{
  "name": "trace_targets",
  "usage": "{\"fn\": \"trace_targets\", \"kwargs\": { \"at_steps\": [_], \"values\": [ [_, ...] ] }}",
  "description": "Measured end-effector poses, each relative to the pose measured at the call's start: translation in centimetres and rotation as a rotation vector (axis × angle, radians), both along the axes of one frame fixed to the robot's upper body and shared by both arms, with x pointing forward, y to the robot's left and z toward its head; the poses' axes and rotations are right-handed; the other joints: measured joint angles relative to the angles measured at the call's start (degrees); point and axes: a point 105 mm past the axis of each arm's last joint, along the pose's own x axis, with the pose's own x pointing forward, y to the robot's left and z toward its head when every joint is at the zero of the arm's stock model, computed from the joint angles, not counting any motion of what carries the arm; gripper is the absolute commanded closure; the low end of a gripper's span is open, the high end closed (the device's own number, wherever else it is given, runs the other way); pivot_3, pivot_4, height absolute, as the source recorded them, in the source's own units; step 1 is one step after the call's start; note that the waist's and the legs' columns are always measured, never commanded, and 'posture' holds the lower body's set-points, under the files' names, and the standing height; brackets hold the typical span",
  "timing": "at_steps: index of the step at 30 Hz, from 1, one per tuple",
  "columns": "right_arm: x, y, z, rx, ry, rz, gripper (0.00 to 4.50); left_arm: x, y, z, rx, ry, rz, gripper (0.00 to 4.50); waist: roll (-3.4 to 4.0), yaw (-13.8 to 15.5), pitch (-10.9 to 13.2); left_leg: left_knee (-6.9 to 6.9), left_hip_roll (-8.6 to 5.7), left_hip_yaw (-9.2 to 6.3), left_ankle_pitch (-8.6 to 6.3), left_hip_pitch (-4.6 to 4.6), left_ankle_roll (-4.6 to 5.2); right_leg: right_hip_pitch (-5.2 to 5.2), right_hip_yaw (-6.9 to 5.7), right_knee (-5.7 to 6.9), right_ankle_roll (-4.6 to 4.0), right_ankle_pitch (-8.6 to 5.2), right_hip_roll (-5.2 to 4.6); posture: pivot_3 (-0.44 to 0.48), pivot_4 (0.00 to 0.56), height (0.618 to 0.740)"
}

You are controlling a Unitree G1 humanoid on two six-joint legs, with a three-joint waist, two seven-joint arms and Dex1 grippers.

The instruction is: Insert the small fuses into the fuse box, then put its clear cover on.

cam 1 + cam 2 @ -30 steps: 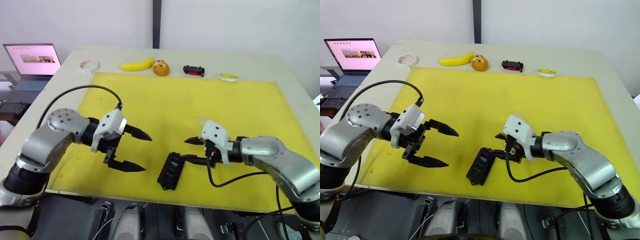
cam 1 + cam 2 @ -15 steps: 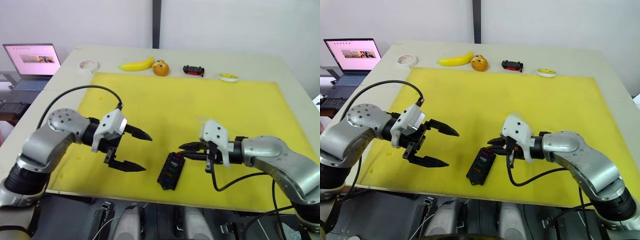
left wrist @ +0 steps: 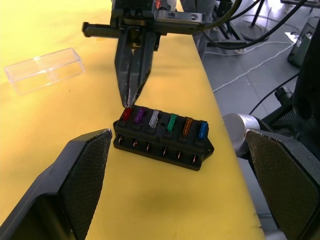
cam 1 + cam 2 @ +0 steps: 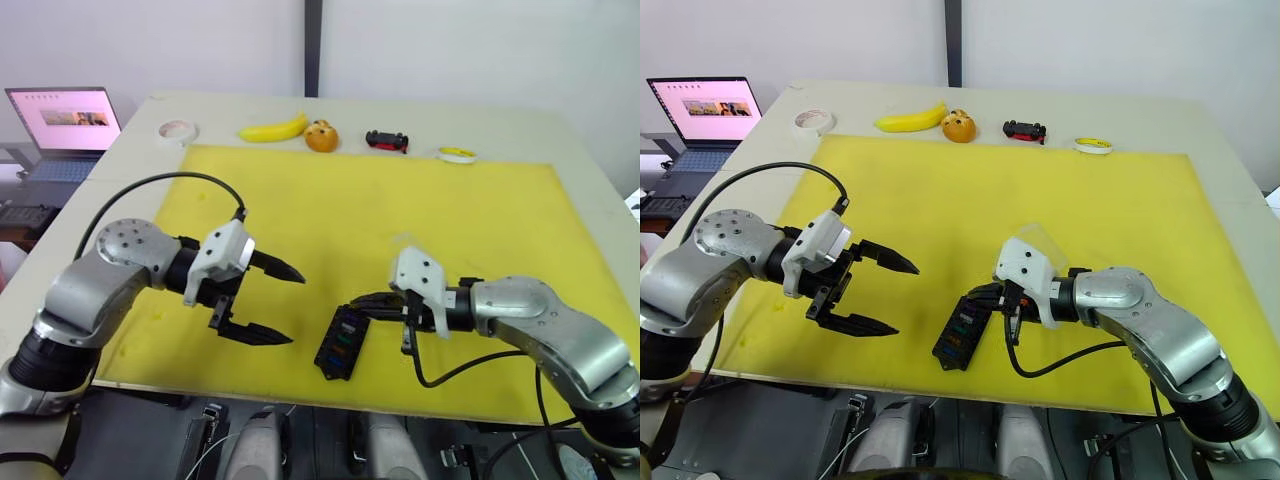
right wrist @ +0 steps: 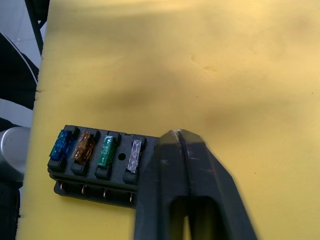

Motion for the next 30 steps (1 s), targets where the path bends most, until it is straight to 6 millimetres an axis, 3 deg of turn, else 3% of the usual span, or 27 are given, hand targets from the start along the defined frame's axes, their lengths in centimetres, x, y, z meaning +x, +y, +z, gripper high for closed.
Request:
{"fn": "trace_targets", "kwargs": {
  "at_steps": [19,30],
  "values": [
    [0.3,-0.5,-1.4,-0.023,0.019,-0.021,4.47,0.0,0.0,-0.1,-0.001,0.002,0.006,0.0,0.0,0.0,0.0,0.0,0.0,0.01,0.0,0.0,0.0,0.0,0.0,0.0,0.0,0.0,0.0,0.0,0.15,0.737],
    [0.5,-0.5,-0.9,-0.009,0.029,-0.016,4.47,0.1,0.0,0.0,-0.003,-0.004,0.014,0.0,0.0,0.0,0.0,0.0,0.0,0.0,0.0,0.0,0.0,0.0,0.0,0.0,0.0,0.0,0.0,0.0,0.15,0.737]
  ]
}}
